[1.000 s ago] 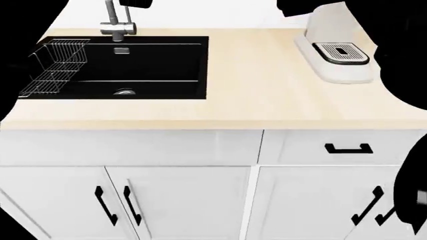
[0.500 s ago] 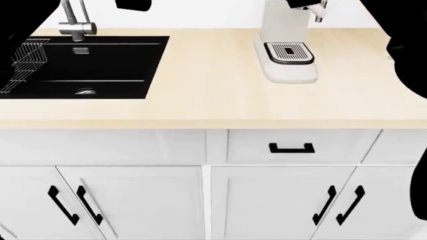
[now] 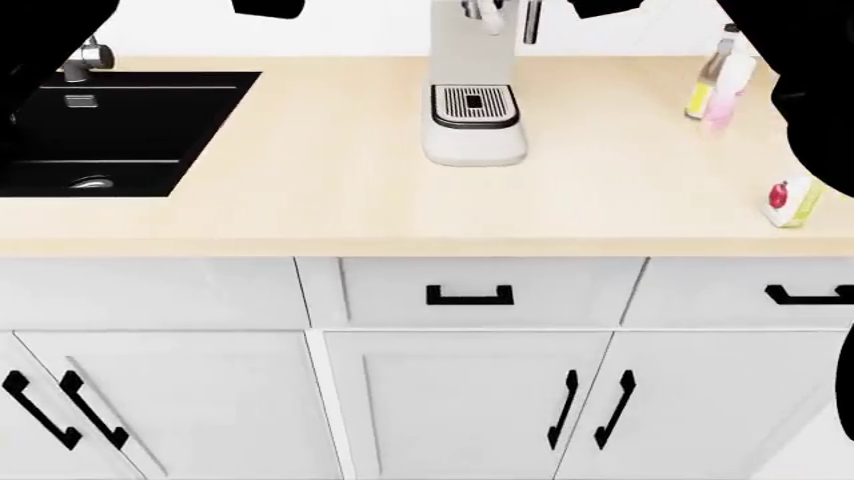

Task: Move the drinks to the dining counter.

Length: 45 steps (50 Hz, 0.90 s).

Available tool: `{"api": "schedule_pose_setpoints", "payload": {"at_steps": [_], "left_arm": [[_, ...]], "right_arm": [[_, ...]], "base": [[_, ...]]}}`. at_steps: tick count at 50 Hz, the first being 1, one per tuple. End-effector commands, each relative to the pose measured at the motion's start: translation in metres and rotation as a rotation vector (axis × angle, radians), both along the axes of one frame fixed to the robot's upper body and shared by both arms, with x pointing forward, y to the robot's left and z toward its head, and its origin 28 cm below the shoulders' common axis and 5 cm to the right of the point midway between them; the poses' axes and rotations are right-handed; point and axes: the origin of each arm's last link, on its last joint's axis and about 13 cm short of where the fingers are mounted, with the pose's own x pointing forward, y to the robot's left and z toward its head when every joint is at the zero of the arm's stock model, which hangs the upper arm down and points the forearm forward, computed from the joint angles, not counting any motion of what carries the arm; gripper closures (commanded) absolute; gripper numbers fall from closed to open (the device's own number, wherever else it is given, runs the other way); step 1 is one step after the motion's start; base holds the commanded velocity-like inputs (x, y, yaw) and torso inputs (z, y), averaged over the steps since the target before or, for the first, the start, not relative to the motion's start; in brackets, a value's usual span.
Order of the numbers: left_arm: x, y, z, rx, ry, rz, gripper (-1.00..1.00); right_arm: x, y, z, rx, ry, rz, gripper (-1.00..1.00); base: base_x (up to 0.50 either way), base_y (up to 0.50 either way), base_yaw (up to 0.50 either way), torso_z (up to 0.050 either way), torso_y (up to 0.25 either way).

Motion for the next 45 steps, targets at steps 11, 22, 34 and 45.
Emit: {"api": "schedule_pose_setpoints", "payload": {"at_steps": [11,22,34,45], "left_arm": [[-0.0015,0.0003,0.0011,-0.006,-0.004,-0.004,-1.00],[-0.0012,0.0004,0.0004,-0.005,-0.004,-0.003,-1.00],[0.0003,0.0008,0.0002,-0.007,-0.001,0.000,-1.00],[0.0001,0.0017,0.0015,-0.012,-0.002,0.004,-1.00]], "right_arm": [[-0.0006,0.0003,0.0009,-0.003,-0.003,0.003,-1.00],[-0.0008,0.0000,0.0005,-0.004,-0.003,0.003,-1.00],[0.0026,-0.0013,-0.0040,-0.002,0.019,0.000,-1.00],[0.0019,-0.0007,-0.0034,-0.008,0.019,0.002,-1.00]], "base": [[-0.01,-0.50,0.00,0.000,0.000],[-0.01,-0.50,0.00,0.000,0.000],[-0.01,-0.50,0.00,0.000,0.000],[-0.01,-0.50,0.00,0.000,0.000]]}}
